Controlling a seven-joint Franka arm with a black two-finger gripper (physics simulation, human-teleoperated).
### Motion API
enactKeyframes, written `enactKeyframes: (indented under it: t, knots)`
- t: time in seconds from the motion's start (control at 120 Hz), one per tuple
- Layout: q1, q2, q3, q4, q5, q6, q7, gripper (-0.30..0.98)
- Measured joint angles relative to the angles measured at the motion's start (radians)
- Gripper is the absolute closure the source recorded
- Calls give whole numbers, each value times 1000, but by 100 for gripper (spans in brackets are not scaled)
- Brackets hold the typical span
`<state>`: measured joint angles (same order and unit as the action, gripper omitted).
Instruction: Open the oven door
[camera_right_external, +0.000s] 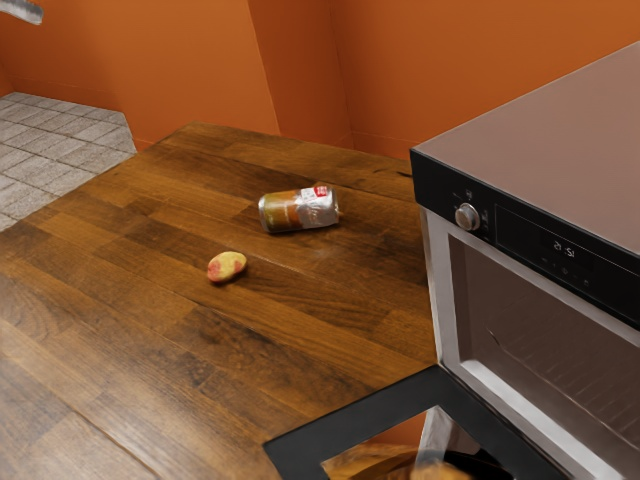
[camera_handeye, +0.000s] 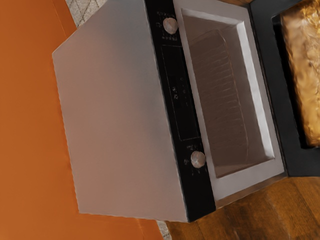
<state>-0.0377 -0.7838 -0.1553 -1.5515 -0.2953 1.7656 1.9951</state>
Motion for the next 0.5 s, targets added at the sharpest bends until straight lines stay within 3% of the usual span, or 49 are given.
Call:
enactKeyframes:
  t: [0.033, 0.058, 0.125, 0.15, 0.217, 0.317, 0.5]
  knots:
    - [36, 312, 44, 301, -4, -130, -59, 2]
    - [51, 457, 61, 432, -5, -201, -98, 2]
    - [69, 545, 60, 600, 154, -339, -251, 1]
    - [70, 555, 105, 637, 207, -369, -316, 1]
    - [86, 669, 188, 639, 285, -397, -481, 0]
    - [109, 870, 180, 567, 326, -422, -724, 0]
    - [110, 964, 201, 403, 286, -431, -1087, 0]
